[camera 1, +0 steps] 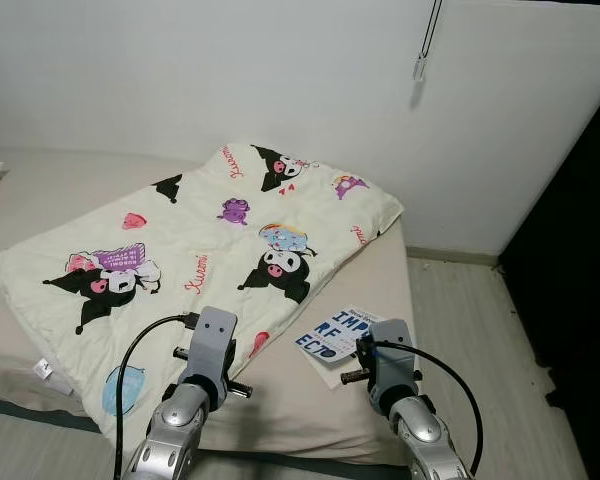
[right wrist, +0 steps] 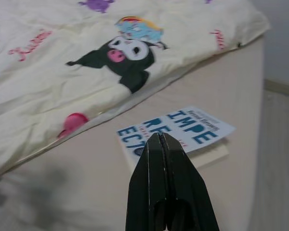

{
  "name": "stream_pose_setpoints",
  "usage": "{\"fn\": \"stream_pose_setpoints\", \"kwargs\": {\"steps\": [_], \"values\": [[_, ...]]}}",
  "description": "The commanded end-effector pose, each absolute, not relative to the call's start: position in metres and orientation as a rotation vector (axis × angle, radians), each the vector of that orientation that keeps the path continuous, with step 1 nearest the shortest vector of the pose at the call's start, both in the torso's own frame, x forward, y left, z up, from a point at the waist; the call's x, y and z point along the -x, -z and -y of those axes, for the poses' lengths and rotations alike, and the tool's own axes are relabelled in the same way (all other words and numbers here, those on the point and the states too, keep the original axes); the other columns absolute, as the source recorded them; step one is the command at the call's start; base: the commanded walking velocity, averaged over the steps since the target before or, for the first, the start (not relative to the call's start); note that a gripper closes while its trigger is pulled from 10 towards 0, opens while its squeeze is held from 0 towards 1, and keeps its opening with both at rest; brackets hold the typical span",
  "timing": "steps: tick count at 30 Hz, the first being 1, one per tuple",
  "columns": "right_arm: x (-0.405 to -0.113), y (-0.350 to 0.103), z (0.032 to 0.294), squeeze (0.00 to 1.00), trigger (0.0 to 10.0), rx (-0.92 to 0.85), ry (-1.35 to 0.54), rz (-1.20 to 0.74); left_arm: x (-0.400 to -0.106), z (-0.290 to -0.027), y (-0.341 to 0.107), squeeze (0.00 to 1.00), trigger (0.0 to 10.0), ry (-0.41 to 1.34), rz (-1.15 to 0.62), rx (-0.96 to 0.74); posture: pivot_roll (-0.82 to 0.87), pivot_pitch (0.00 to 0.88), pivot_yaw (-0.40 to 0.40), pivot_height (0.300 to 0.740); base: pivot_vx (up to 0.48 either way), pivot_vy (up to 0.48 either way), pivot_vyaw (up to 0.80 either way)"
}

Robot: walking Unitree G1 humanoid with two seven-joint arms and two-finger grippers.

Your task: Clean up the room

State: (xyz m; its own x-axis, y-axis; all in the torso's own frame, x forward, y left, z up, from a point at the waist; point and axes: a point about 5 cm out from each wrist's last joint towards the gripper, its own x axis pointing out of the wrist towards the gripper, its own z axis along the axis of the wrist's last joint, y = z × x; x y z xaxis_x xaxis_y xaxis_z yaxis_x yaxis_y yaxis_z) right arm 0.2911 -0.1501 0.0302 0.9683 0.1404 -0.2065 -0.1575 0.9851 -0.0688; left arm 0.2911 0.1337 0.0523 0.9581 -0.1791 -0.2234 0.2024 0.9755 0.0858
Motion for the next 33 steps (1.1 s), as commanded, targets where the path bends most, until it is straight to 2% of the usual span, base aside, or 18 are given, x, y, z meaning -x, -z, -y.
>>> {"fn": "stream_pose_setpoints", "kwargs": {"steps": [1,22,33], "values": [[-0.291,-0.03,0.156,0.0,10.0,0.061,-0.109,-0.212,-0.29,-0.138,-0.051,0.0,10.0,0.182,-0.22,-0.095,-0.07,0.127,0.003,0.727,0.0,0.0,0.0],[-0.292,-0.032,0.164,0.0,10.0,0.067,-0.072,-0.211,-0.287,-0.136,-0.054,0.0,10.0,0.277,-0.214,-0.106,-0.08,0.114,0.002,0.642,0.0,0.0,0.0],[-0.29,-0.03,0.167,0.0,10.0,0.006,-0.008,-0.216,-0.289,-0.136,-0.058,0.0,10.0,0.283,-0.18,-0.124,-0.08,0.117,0.004,0.632,0.0,0.0,0.0]]}}
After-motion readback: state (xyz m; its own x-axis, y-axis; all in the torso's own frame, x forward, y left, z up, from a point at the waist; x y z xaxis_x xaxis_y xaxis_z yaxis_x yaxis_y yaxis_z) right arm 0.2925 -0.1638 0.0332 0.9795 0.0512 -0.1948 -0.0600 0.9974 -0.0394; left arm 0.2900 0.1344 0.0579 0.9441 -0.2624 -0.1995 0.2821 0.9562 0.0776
